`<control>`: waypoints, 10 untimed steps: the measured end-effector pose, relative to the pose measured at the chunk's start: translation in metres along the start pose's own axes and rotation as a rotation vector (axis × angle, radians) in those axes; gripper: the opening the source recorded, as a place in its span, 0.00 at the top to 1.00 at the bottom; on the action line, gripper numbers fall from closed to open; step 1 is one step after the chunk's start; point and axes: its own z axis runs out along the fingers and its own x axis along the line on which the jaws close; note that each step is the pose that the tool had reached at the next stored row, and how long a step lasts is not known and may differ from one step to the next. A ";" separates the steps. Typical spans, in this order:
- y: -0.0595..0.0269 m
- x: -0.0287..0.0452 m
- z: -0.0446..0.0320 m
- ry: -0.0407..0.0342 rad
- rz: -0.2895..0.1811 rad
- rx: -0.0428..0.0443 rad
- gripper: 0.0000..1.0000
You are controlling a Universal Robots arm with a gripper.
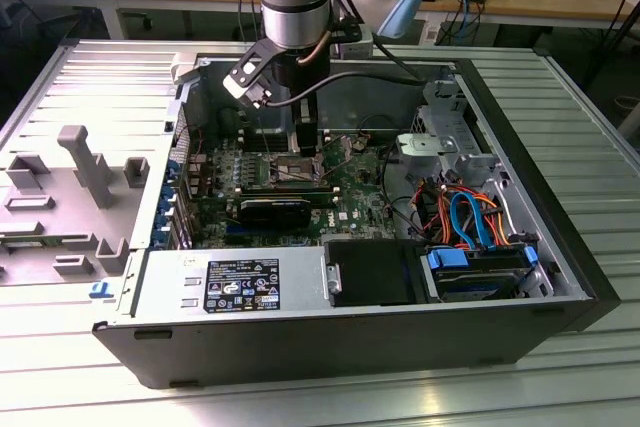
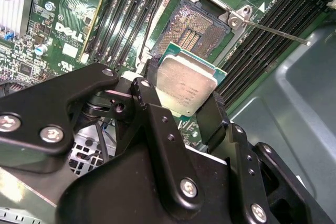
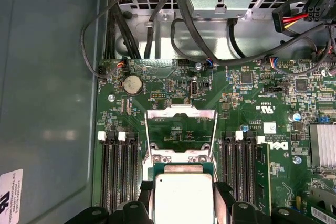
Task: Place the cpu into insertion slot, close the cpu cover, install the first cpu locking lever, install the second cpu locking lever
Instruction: 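Place the cpu into insertion slot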
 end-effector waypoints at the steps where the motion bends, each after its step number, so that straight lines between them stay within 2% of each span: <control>1: 0.0000 0.0000 0.0000 -0.0001 0.000 0.0001 0.46; 10: -0.0001 0.0000 0.0004 0.0000 0.000 0.0000 0.46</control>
